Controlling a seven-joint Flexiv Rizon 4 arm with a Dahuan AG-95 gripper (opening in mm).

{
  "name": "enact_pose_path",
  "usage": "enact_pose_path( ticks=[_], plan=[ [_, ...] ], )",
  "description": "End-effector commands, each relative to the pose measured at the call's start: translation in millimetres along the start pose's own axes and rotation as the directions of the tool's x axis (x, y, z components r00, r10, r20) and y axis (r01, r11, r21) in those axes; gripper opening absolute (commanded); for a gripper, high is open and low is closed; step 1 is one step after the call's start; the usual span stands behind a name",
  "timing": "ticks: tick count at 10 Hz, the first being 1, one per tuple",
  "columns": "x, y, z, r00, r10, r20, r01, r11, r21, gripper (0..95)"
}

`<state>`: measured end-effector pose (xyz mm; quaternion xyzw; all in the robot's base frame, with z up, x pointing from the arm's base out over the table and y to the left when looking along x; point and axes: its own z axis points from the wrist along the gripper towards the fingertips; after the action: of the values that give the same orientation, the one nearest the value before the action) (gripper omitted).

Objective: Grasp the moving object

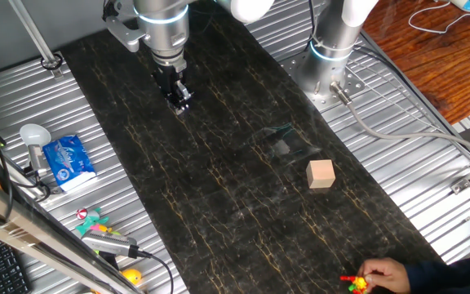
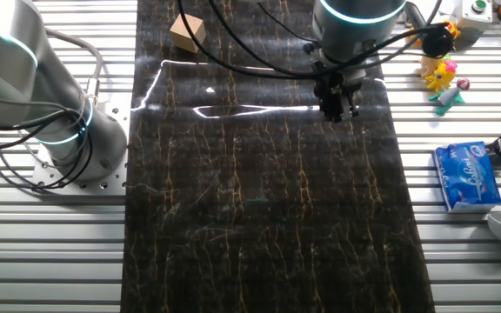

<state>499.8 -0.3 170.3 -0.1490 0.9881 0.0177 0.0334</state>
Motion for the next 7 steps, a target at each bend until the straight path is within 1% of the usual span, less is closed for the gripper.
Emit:
enact_pose_path(
  ticks=[1, 4, 7],
  plan=[
    [-0.3, 0.3, 0.1, 1.0, -0.004, -0.008, 0.004, 1.0, -0.003, 0.0],
    [-0.3, 0.3, 0.1, 1.0, -0.004, -0.028, 0.004, 1.0, -0.007, 0.0],
    [-0.3, 0.4, -0.4, 1.0, -0.011, -0.02, 0.011, 1.0, -0.005, 0.0]
  ],
)
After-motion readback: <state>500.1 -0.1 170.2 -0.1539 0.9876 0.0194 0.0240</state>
